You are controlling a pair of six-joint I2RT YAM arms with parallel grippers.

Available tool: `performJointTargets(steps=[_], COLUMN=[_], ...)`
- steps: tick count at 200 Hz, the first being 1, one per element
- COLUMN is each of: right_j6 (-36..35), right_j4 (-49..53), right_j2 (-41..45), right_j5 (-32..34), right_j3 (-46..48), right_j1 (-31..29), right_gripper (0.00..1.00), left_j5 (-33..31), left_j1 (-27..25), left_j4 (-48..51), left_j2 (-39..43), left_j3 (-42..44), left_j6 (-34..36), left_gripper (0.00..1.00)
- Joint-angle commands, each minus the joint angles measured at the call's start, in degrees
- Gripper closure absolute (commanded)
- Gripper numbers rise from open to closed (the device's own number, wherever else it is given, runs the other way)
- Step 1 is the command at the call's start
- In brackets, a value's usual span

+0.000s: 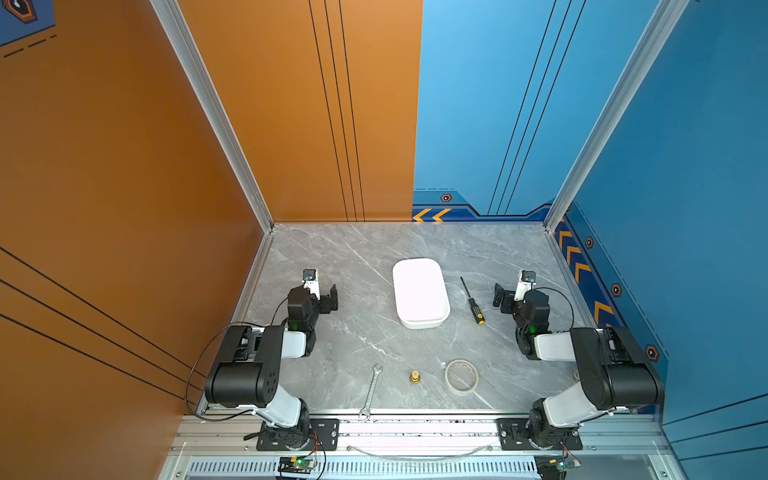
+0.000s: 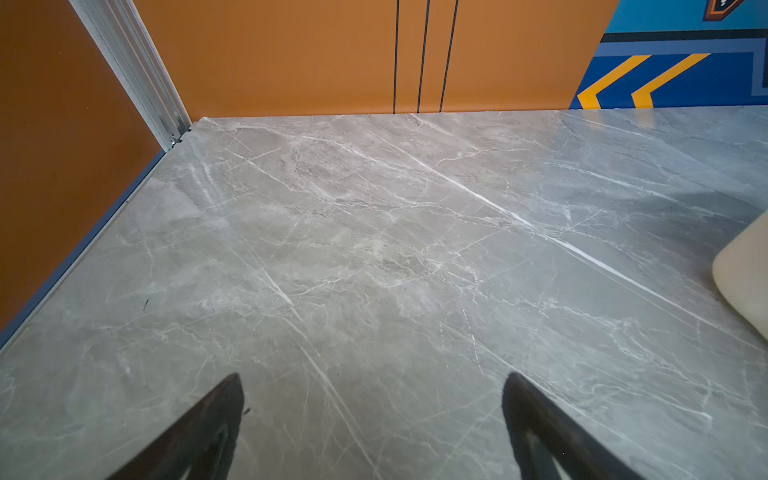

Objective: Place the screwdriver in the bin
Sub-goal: 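Move the right gripper over the black-and-yellow screwdriver beside the bin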

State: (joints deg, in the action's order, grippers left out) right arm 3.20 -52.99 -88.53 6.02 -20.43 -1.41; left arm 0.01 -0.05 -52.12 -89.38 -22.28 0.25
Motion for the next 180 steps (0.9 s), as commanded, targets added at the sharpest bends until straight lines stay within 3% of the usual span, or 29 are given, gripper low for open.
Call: performJointTargets(steps=[1, 60, 82, 129, 180], right_j6=[0.4, 0.3, 1.1, 2.2, 6.6], right_j4=[0.9, 0.8, 5.2, 30.7, 66.9], right_j2=[-0.2, 0.0, 2.3, 12.5, 11.9], right_j5=[-0.9, -0.5, 2.1, 2.4, -9.9], right_j3=[-1.0, -0.9, -2.3, -11.8, -28.4], right_j1=[0.4, 0.2, 0.0, -1.5, -3.0], right_gripper=[0.00, 0.00, 0.00, 0.00, 0.00], left_j5=[0.1, 1.7, 2.6, 3.8, 18.6], left_j1=[0.1, 0.2, 0.1, -1.0, -1.5], left_j4=[-0.9, -0.7, 5.3, 23.6, 30.2], left_j2=[-0.3, 0.5, 5.0, 14.1, 11.8], left_j3=[0.6, 0.6, -0.5, -7.2, -13.4], left_j6=[0.9, 1.4, 1.9, 0.2, -13.8], left_gripper=[0.02, 0.02, 0.02, 0.02, 0.02])
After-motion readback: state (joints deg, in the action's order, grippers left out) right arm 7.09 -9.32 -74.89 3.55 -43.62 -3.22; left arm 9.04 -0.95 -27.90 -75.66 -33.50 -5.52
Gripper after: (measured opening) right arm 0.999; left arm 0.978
